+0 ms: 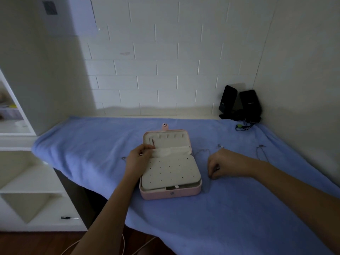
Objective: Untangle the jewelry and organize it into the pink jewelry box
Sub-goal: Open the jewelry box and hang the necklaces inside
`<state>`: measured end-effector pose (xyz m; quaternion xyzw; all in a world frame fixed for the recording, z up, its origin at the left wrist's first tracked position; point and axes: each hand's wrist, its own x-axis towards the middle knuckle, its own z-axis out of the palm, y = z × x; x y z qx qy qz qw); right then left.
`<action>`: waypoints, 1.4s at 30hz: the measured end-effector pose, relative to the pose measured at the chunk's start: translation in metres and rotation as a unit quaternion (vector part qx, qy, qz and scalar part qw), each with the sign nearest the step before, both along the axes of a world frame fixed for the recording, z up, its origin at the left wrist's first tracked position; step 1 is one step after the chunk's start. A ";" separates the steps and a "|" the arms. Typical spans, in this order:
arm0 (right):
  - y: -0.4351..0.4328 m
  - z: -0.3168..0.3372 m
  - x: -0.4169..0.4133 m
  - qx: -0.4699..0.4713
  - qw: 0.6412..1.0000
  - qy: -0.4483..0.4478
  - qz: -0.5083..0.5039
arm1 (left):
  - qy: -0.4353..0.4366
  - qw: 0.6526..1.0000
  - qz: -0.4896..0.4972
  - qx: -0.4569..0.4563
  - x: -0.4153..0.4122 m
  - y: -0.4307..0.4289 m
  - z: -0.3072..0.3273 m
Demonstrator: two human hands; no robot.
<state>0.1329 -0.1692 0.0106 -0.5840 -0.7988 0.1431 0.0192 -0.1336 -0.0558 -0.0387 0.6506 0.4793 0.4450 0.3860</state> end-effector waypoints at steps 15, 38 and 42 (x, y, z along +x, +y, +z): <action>0.021 0.141 -0.036 0.037 0.948 0.314 -0.037 | 0.001 1.000 0.011 0.022 -0.002 -0.006 0.004; 0.100 0.181 -0.100 0.155 0.928 0.339 -0.021 | -0.002 0.996 -0.009 0.088 -0.005 -0.002 0.002; 0.110 0.167 -0.101 0.158 0.920 0.358 -0.029 | -0.001 0.996 -0.007 0.093 -0.005 -0.002 0.002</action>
